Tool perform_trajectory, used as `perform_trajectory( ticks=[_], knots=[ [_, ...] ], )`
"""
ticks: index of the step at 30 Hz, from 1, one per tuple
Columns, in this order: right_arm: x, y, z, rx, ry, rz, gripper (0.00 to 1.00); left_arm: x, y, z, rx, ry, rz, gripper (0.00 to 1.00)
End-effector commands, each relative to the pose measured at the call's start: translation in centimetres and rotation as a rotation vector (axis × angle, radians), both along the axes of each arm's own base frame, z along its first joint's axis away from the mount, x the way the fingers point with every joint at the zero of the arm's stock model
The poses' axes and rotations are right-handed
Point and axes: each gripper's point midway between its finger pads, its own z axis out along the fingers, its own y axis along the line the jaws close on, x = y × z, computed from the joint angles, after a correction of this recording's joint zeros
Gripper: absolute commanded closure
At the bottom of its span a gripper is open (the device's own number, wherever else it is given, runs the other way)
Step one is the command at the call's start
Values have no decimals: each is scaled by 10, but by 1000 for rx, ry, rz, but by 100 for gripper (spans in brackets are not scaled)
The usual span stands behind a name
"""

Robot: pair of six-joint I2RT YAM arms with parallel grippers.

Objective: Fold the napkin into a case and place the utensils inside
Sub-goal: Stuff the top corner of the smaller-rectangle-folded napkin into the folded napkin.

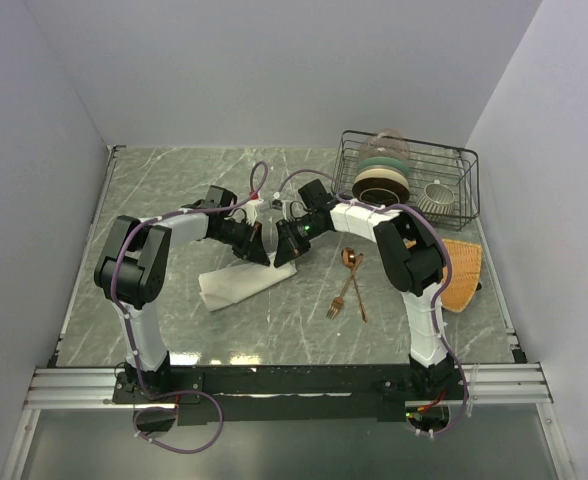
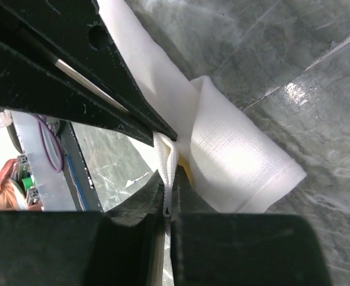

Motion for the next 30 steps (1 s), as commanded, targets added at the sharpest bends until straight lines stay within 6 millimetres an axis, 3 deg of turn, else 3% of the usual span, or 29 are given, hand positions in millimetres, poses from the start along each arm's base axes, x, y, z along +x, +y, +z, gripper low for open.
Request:
perform_trajectory(
  ticks=[1,4,10,12,13,16,20,25,30],
  knots=[
    [13,-1,31,35,-70,-20,76,-13,-4,11,-36,70,13,99],
    [20,-8,37,22,-80,-60,64,-19,-1,5,-12,97,24,99],
    [30,-8,64,45,-142,-116,68,-19,3,-1,7,53,45,99],
    [32,-9,59,13,-150,-137,74,-22,4,1,-1,36,48,99],
    [33,-8,57,-5,-156,-142,83,-23,4,1,-1,25,49,99],
    [22,-5,41,-76,-120,-128,93,-23,3,5,-8,-19,52,99],
    [5,0,29,-114,-84,-98,97,-25,1,11,1,-92,46,99],
    [-6,2,10,-170,-65,-70,97,-34,-1,9,13,-123,32,99],
    [-12,4,-4,-221,-85,-48,80,-33,-2,7,25,-123,46,99]
  ],
)
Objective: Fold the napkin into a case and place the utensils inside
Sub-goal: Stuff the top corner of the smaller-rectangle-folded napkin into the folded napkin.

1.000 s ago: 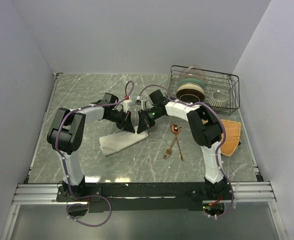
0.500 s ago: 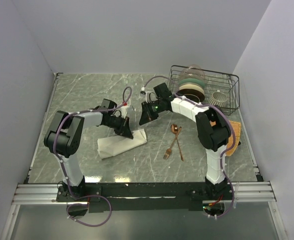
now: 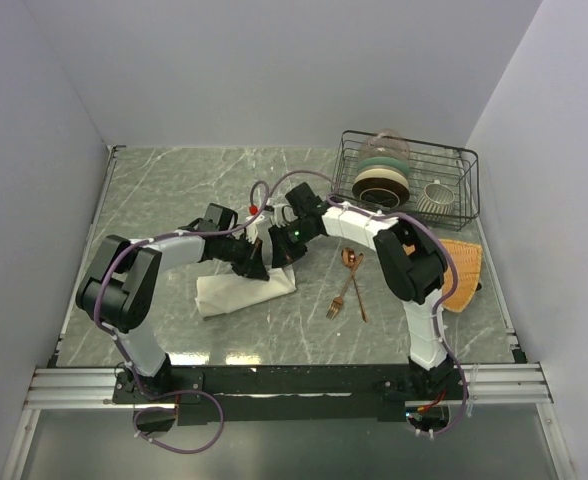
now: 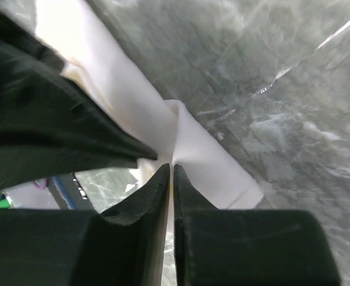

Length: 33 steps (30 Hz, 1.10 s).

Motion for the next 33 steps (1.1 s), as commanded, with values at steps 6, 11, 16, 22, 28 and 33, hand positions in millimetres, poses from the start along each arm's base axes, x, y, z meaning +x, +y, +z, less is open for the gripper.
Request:
perform_trajectory(
  ticks=[6,11,16,22,28,33],
  knots=[
    [-3,-4,-23,-121,-76,24,76,10,-6,8,-16,-44,27,99],
    [3,-8,-30,-183,-137,9,89,11,-6,8,-15,-34,34,99],
    [10,-10,-17,-183,-192,-8,100,10,-7,12,-21,-32,23,99],
    [17,-6,18,-104,-248,-49,100,8,-6,7,-6,50,44,99],
    [18,-10,25,-84,-261,-63,100,2,-4,2,12,171,95,99],
    [15,-10,25,-79,-258,-58,100,-9,4,-13,43,274,137,99]
  ],
)
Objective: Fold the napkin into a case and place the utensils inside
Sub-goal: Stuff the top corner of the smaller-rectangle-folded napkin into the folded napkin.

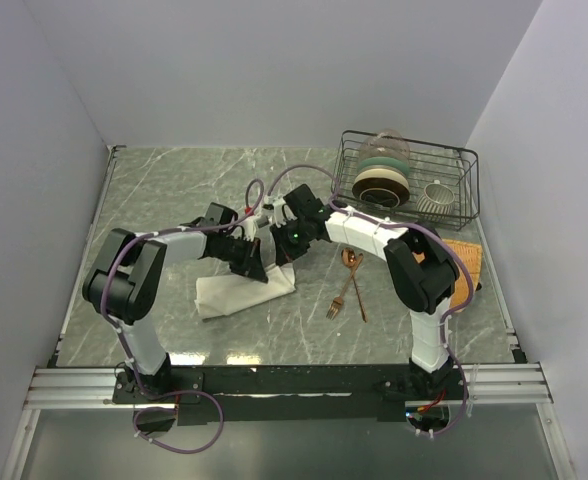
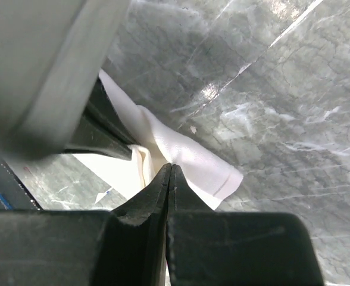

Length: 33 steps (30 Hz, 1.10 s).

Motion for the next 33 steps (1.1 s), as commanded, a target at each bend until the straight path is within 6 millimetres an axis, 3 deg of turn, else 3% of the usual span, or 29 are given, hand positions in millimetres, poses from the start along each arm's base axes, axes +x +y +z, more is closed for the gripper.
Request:
perform_trajectory(
  ticks=[1,10,14,22,25,28,32,33],
  knots=[
    [5,0,20,38,-60,-2,100,-9,3,-4,1,118,43,99],
    [-2,0,2,-5,-36,4,100,-12,5,-9,4,116,40,99],
    [-2,0,3,-20,-45,13,75,-13,7,-13,3,120,47,99],
    [-22,-2,-16,-90,-32,47,61,-9,12,-17,-8,152,78,99],
    [-22,-5,-26,-121,-35,50,67,-9,13,-17,-6,155,87,99],
    [-18,-9,-30,-147,-51,40,81,-10,15,-17,-4,159,88,99],
    [-9,-9,-23,-150,-88,34,100,-11,15,-17,-9,158,89,99],
    [-7,-8,-18,-140,-97,30,100,-11,15,-17,-10,160,93,99]
  ],
)
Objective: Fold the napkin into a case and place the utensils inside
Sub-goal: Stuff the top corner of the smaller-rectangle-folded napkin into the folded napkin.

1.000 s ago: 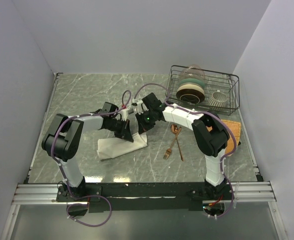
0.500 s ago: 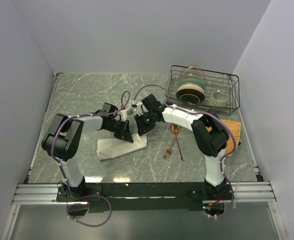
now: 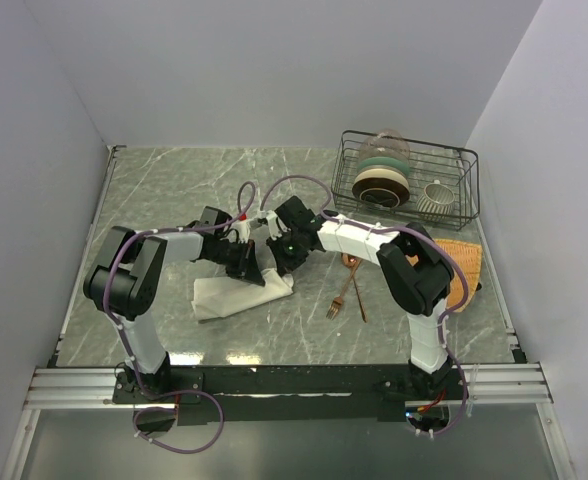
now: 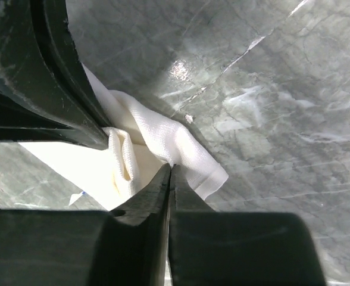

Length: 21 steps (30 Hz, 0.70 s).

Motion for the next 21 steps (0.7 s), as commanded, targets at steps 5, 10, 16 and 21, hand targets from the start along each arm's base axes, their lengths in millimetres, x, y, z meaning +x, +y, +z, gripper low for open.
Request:
perform_trajectory(
  ticks=[5,10,16,21],
  knots=[
    [16,5,37,50,-82,-18,100,-6,6,-12,26,42,16,99],
    [14,10,55,105,-81,-21,100,-6,10,-21,65,64,26,99],
    [10,10,60,127,-72,-27,100,-5,13,-29,103,83,29,99],
    [8,14,69,162,-71,-27,100,-4,14,-35,136,95,34,99]
  ],
)
